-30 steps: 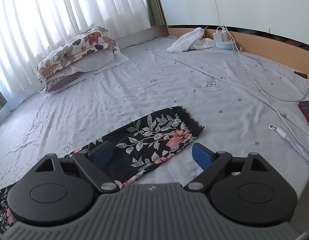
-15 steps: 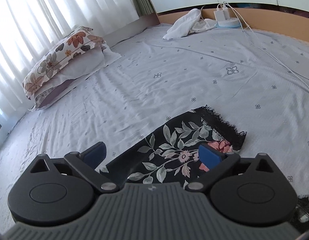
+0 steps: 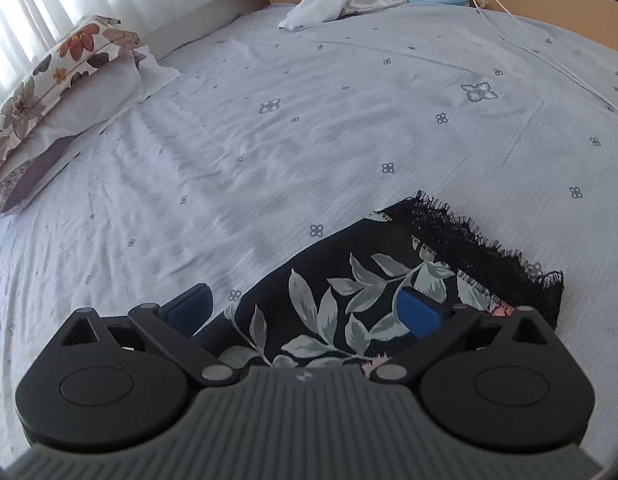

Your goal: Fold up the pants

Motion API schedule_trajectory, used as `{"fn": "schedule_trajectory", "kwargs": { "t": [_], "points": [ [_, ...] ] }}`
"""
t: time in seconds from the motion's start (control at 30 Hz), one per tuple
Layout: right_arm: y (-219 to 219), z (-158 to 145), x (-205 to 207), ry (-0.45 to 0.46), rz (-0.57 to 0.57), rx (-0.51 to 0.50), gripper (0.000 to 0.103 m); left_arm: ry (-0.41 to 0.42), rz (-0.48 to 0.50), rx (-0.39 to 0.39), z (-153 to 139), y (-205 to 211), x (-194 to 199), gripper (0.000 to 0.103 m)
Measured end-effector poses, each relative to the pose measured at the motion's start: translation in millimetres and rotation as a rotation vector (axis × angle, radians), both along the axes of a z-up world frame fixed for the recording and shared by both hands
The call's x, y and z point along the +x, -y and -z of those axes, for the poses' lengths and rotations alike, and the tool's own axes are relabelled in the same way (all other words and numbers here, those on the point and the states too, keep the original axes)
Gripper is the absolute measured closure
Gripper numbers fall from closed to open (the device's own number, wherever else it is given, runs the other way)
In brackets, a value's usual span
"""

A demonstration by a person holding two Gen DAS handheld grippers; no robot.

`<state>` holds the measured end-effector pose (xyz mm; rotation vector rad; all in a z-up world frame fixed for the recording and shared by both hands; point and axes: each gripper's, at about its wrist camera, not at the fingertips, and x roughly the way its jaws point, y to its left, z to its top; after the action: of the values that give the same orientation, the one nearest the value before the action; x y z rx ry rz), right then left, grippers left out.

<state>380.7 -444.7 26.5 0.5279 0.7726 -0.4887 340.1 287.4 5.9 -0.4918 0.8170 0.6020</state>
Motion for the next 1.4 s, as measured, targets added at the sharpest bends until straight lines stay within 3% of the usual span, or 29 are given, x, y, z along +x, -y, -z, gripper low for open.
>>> {"fn": "schedule_trajectory", "kwargs": {
  "t": [0.3,0.6,0.8,0.83,0.93,1.0,1.13,1.3,1.4],
  "points": [
    [2,27,43,-0.099,0.076,-0.008,0.000,-0.034,-0.064,-0.030,-2,-12,13,0.000],
    [-16,40,67,-0.211,0.029,-0.123,0.000,-0.011,-0.158,-0.211,-8,-41,16,0.000],
    [-10,39,64,-0.199,0.016,-0.097,0.000,-0.070,-0.154,-0.193,-7,-38,26,0.000],
    [-10,40,64,-0.198,0.009,-0.098,0.000,-0.085,-0.147,-0.188,-7,-37,28,0.002],
    [-10,40,63,-0.196,-0.006,-0.098,0.000,-0.145,-0.127,-0.169,-13,-35,30,0.020],
    [-9,40,62,-0.194,-0.009,-0.096,0.000,-0.141,-0.092,-0.190,-22,-37,26,0.028],
    [-11,41,63,-0.197,-0.009,-0.107,0.000,-0.082,-0.094,-0.263,-36,-46,18,0.029],
    [-14,41,63,-0.196,-0.009,-0.122,0.000,-0.092,-0.133,-0.295,-26,-50,29,0.028],
    [-12,41,62,-0.194,-0.011,-0.117,0.000,-0.086,-0.164,-0.292,-14,-54,36,0.037]
  ]
}}
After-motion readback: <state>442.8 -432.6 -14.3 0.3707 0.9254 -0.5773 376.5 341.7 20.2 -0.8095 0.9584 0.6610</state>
